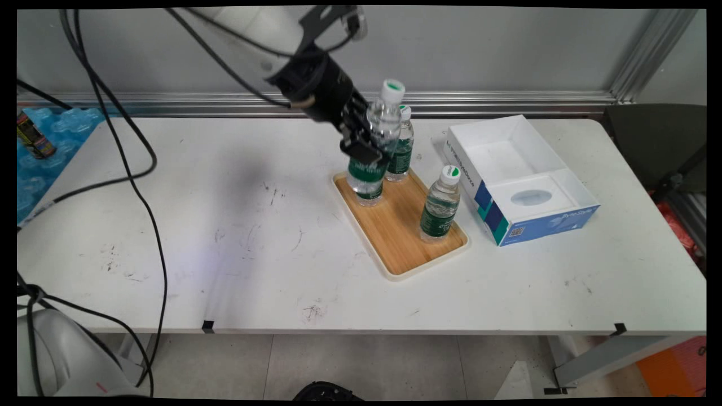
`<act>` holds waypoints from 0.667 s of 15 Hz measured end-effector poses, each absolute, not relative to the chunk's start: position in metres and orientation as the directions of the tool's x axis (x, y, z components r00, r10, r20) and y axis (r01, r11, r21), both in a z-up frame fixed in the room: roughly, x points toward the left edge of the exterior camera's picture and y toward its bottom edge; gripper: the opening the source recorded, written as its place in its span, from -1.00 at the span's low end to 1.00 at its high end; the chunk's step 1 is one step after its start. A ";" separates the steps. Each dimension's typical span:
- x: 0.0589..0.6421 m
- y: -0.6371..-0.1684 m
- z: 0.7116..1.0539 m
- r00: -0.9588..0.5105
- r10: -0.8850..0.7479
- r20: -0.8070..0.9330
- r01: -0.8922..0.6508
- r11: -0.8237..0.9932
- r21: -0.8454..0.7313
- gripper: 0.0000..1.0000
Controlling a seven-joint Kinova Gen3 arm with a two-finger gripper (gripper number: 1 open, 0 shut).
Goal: Place the picked object on the tray
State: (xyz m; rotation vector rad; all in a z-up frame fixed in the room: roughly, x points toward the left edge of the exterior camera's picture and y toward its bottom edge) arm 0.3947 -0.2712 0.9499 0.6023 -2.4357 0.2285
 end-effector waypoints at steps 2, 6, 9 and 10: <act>0.392 -0.272 0.933 -0.713 -0.348 0.609 -0.450 0.893 -0.016 -1.00; 0.385 -0.276 0.902 -0.718 -0.314 0.621 -0.416 0.909 -0.022 -1.00; 0.374 -0.281 0.873 -0.718 -0.297 0.630 -0.404 0.915 -0.028 -1.00; 0.370 -0.283 0.863 -0.717 -0.295 0.632 -0.402 0.915 -0.029 -1.00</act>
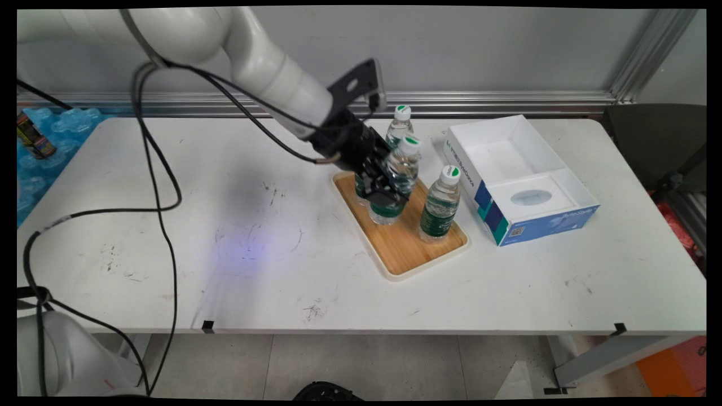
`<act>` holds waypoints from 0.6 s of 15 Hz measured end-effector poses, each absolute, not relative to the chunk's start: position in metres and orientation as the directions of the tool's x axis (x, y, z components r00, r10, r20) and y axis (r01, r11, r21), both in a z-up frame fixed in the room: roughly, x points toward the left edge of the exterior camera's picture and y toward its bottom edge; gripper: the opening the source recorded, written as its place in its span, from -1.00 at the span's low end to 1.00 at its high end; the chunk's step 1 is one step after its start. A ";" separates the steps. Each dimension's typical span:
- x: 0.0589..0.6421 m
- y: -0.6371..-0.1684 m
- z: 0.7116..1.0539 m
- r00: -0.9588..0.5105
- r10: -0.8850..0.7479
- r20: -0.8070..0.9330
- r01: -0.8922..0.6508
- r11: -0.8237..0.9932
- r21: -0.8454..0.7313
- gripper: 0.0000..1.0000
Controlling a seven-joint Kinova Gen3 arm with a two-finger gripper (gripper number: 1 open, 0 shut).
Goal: Place the picked object on the tray
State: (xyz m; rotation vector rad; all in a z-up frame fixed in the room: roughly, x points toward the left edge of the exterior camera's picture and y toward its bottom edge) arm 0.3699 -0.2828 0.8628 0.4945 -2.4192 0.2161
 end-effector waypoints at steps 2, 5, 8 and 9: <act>0.362 -0.287 0.845 -0.717 -0.291 0.633 -0.400 0.916 -0.031 -1.00; 0.354 -0.292 0.820 -0.718 -0.293 0.632 -0.402 0.915 -0.033 -1.00; 0.352 -0.296 0.801 -0.720 -0.294 0.628 -0.406 0.913 -0.037 -1.00; 0.352 -0.298 0.796 -0.721 -0.295 0.627 -0.407 0.912 -0.039 -1.00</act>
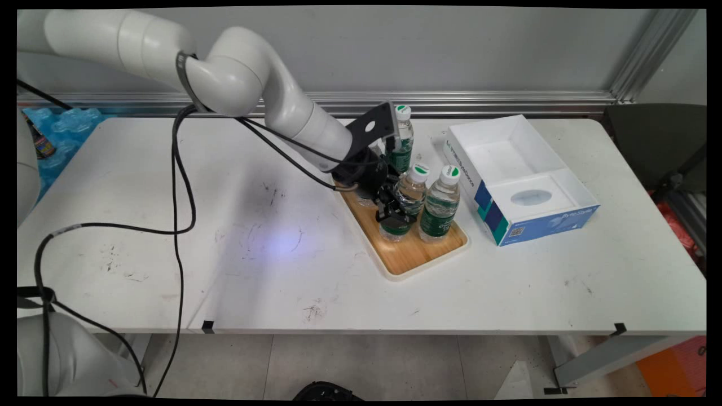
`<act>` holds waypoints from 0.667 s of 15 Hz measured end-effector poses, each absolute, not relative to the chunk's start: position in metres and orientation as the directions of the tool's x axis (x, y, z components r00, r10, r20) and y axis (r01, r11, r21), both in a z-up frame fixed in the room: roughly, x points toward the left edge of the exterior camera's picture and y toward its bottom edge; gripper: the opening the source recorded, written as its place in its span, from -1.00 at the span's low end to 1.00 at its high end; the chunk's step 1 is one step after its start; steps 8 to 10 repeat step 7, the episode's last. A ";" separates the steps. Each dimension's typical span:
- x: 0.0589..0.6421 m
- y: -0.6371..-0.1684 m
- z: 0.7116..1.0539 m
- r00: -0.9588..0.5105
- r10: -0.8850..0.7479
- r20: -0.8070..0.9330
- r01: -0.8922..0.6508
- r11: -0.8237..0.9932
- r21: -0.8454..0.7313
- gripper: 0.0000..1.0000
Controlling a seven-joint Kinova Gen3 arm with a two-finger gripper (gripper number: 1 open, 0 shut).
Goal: Place the picked object on the tray
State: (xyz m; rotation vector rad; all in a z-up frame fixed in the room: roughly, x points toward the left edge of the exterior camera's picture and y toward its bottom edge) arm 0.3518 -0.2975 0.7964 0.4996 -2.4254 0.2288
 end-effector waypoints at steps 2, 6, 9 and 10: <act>0.353 -0.299 0.789 -0.721 -0.296 0.627 -0.410 0.911 -0.040 -1.00; 0.355 -0.301 0.780 -0.718 -0.294 0.631 -0.409 0.912 -0.040 1.00; 0.356 -0.301 0.779 -0.718 -0.294 0.631 -0.408 0.912 -0.040 1.00; 0.356 -0.301 0.779 -0.718 -0.294 0.631 -0.408 0.912 -0.040 1.00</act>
